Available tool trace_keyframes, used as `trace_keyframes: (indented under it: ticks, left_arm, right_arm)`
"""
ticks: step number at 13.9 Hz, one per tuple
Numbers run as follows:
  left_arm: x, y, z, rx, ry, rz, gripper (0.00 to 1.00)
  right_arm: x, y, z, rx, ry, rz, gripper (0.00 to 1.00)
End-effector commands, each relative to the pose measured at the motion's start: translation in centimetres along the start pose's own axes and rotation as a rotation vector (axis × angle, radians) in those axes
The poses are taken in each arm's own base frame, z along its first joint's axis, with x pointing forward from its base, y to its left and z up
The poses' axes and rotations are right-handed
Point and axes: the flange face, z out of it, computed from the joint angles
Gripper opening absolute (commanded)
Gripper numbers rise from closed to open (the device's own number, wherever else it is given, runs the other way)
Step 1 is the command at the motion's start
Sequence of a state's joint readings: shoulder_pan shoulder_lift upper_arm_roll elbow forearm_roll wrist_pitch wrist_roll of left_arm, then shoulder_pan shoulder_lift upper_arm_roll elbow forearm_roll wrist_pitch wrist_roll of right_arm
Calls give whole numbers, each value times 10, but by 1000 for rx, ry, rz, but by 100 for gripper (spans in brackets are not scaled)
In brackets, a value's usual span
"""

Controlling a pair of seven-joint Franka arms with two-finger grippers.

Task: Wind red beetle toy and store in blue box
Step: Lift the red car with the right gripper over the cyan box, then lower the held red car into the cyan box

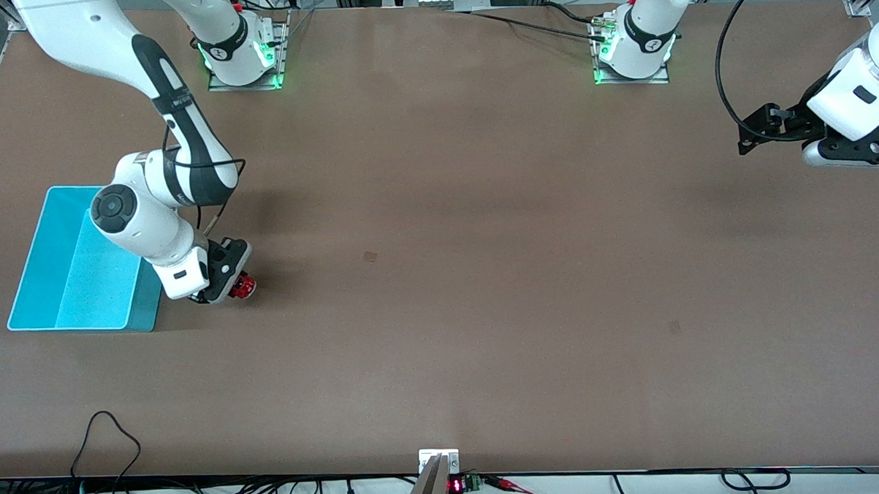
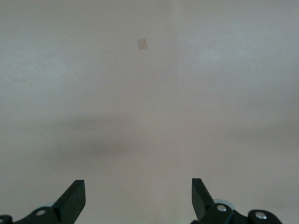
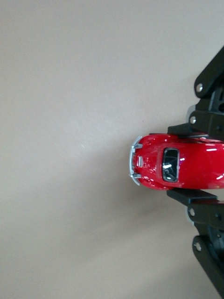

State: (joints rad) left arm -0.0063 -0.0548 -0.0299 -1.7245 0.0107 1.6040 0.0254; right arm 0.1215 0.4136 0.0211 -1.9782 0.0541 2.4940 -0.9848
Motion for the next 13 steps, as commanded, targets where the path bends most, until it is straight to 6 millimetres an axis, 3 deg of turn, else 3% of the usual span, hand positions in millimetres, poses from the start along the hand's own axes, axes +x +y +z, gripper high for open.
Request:
trace_keyframes:
  ticks: [1, 6, 13]
  left_arm:
    - [3, -1, -5, -16, -1, 18, 100]
    - [3, -2, -5, -16, -1, 16, 100]
    - [6, 3, -7, -15, 5, 25, 100]
  right_arm:
    - [-7, 9, -40, 21, -10, 172, 0]
    - [-40, 32, -68, 1, -91, 585, 0]
    - [-149, 87, -93, -67, -125, 861, 0]
